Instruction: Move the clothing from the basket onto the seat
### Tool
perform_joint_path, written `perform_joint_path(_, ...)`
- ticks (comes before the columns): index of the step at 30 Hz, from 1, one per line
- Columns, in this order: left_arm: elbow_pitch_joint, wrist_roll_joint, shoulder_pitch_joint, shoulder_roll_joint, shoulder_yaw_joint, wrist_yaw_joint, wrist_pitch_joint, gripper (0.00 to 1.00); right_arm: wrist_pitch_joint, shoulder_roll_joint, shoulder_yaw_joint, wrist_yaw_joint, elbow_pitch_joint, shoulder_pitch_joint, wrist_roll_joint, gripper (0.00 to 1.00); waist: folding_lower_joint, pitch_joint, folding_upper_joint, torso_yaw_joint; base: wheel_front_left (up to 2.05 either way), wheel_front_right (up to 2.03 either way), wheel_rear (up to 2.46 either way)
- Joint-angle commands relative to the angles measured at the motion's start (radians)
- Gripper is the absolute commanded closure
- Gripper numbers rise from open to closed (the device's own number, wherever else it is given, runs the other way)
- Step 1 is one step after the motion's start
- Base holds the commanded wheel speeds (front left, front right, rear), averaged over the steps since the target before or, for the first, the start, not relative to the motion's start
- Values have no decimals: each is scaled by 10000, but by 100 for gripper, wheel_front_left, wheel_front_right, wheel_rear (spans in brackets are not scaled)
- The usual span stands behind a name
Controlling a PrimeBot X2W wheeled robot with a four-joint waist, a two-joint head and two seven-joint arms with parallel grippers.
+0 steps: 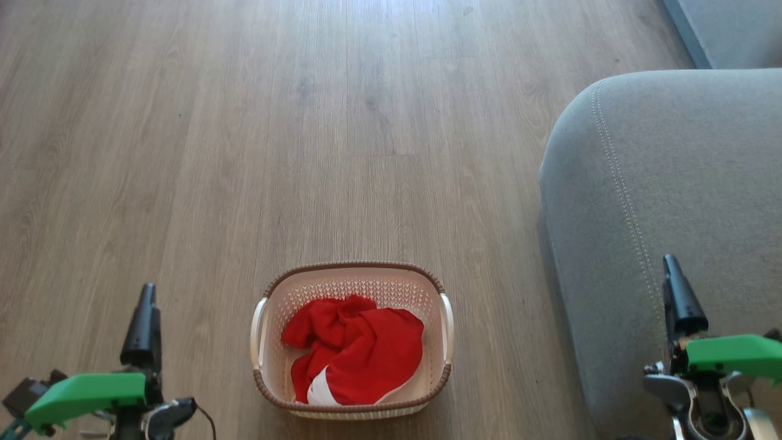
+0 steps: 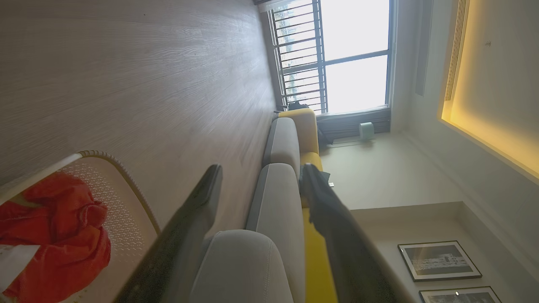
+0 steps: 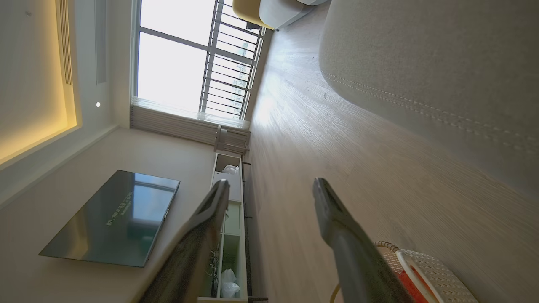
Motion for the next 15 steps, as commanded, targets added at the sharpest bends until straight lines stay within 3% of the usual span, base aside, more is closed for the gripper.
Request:
perform_joint_path(1, -467, 285, -584, 70, 294, -30, -108, 0, -179, -64, -25, 0, -548, -627, -404, 0, 0, 15, -1, 12, 0, 0, 0)
perform_joint_path(15, -1627, 2143, -986, 87, 738, 46, -548, 0, -621, -79, 245, 0, -1962, -1036, -3232, 0, 0, 153, -1, 125, 0, 0, 0)
